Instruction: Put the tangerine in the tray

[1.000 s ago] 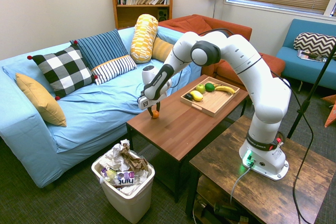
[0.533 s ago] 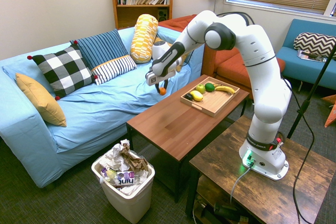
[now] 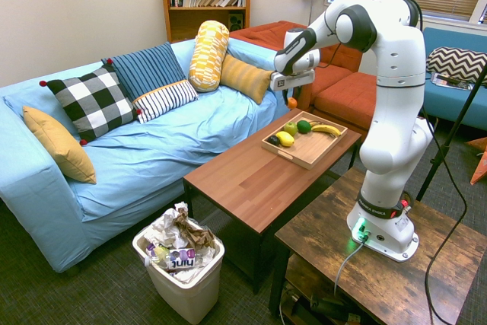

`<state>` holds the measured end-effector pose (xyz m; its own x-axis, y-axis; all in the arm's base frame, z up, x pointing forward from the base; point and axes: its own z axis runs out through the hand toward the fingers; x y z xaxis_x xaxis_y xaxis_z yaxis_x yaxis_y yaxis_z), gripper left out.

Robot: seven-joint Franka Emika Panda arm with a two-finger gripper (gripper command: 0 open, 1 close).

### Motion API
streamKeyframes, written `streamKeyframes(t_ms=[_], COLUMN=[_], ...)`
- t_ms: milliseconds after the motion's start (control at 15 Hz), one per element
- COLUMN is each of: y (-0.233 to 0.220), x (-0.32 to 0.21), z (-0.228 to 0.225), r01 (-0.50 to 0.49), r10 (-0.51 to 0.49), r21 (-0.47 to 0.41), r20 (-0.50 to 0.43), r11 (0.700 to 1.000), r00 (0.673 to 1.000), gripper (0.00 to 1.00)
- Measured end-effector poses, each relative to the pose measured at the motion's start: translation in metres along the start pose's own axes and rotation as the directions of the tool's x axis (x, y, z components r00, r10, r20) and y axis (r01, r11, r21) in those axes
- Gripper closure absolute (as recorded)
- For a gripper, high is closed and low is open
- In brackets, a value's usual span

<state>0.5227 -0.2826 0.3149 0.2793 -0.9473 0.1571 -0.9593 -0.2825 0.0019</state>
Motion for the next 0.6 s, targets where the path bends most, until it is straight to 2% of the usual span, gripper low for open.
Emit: streamKeyframes(t_ms=[267, 600], y=[0.029, 0.009], x=[0.012, -0.007], z=[0.075, 0.164], r01=[-0.056, -0.045], r10=[0.058, 0.054], r21=[-0.038, -0.098], r20=[0.046, 0.09], r11=[0.998, 0.994], r00=[0.997, 0.994], gripper=[1.0, 1.0])
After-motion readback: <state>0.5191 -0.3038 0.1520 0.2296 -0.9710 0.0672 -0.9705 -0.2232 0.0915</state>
